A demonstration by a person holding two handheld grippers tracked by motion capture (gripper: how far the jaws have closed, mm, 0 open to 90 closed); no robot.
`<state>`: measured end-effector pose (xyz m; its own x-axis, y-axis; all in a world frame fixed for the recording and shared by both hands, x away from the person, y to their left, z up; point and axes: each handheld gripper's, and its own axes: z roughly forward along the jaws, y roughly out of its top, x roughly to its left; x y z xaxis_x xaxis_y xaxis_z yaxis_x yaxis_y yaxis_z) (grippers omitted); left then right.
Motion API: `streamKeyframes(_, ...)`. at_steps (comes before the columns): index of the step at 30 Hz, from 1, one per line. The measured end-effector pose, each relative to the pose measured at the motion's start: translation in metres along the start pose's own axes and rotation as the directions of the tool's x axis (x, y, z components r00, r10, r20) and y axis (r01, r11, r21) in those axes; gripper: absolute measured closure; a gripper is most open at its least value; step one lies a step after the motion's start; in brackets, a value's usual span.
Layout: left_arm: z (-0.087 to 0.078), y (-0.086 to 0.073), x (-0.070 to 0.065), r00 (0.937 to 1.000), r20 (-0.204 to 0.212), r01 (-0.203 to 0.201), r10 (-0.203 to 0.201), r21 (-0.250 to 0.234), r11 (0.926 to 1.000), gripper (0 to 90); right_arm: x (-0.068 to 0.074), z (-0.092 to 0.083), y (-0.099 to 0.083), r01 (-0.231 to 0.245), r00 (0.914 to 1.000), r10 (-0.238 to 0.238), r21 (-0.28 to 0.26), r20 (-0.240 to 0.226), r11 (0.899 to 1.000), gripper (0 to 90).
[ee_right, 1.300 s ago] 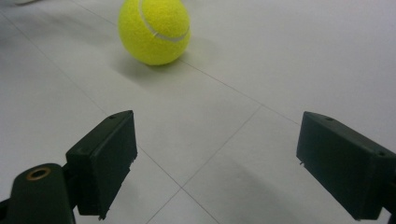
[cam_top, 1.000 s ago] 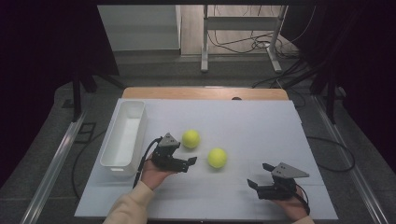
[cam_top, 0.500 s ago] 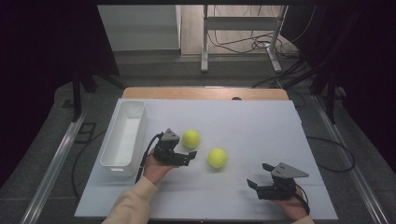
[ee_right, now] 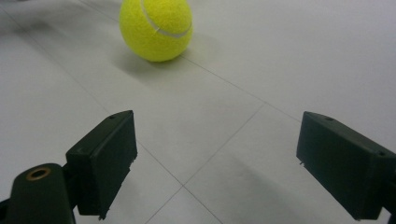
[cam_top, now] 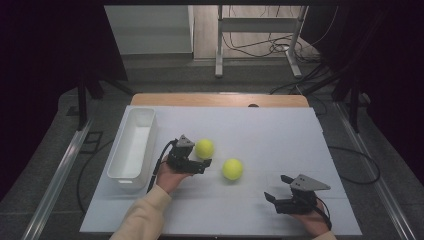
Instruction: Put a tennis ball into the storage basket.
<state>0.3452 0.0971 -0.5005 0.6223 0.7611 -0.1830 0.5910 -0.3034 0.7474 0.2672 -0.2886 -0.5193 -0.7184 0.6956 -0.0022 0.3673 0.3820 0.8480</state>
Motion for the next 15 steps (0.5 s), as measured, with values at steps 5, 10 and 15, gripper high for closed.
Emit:
streamKeyframes(5, 0.005, 0.000, 0.004, 0.9999, -0.008, 0.009, -0.009, 0.003, 1.0000, 9.4, 0.000, 0.000, 0.000, 0.002, 1.0000, -0.002, 0.003, 0.001, 1.000, 12.9)
streamKeyframes(10, 0.009, 0.000, 0.006, 0.9999, -0.011, 0.010, -0.010, 0.009, 0.9999, 9.5, 0.000, 0.000, 0.000, 0.002, 1.0000, -0.002, 0.002, -0.001, 1.000, 12.9)
streamKeyframes(15, 0.012, 0.003, 0.008, 0.9999, -0.011, 0.013, -0.012, 0.016, 0.9998, 9.4, 0.000, 0.000, 0.000, 0.002, 1.0000, -0.002, 0.005, -0.001, 1.000, 12.9)
